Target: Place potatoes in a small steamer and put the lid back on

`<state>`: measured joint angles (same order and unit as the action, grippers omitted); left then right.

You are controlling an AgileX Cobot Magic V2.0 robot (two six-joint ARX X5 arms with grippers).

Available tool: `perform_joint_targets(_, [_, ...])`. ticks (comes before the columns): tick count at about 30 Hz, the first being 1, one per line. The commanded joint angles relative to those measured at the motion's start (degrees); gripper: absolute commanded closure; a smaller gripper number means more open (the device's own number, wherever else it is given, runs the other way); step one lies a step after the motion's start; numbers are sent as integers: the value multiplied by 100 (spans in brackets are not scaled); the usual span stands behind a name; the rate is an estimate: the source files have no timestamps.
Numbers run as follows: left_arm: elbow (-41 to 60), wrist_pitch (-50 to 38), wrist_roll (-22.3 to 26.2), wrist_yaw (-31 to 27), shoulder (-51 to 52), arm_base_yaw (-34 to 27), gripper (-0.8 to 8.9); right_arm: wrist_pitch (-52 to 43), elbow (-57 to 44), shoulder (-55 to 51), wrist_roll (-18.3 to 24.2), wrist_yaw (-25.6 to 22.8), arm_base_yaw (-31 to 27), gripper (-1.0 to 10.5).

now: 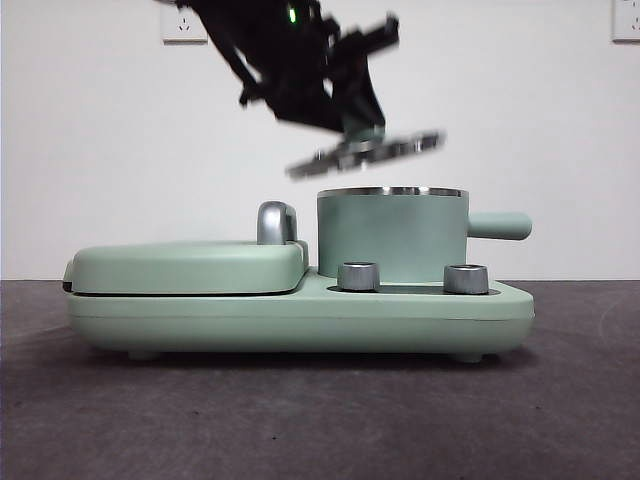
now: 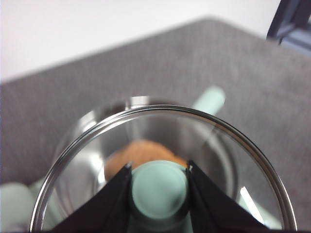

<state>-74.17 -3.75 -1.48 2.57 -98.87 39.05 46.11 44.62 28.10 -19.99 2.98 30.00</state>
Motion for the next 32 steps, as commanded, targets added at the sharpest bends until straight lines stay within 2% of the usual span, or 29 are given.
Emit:
perform_joint_targets(1, [-267,-199,92,-15,-92,31,799,-48,15,24,-37,-28,42,604])
perform_joint_targets(9, [-1462,715,417,-175,-629,-20,799,-68,15,26,-35,-201,42,604])
perform_joint_targets(14, [-2271,1213,444,-170,-1150,-4,799,-70,15,26,-33,-234,42,604])
perform_joint_targets(32, [-2371,1156,555,68,-1714,61,799,-68,15,26,-15,-304,42,604])
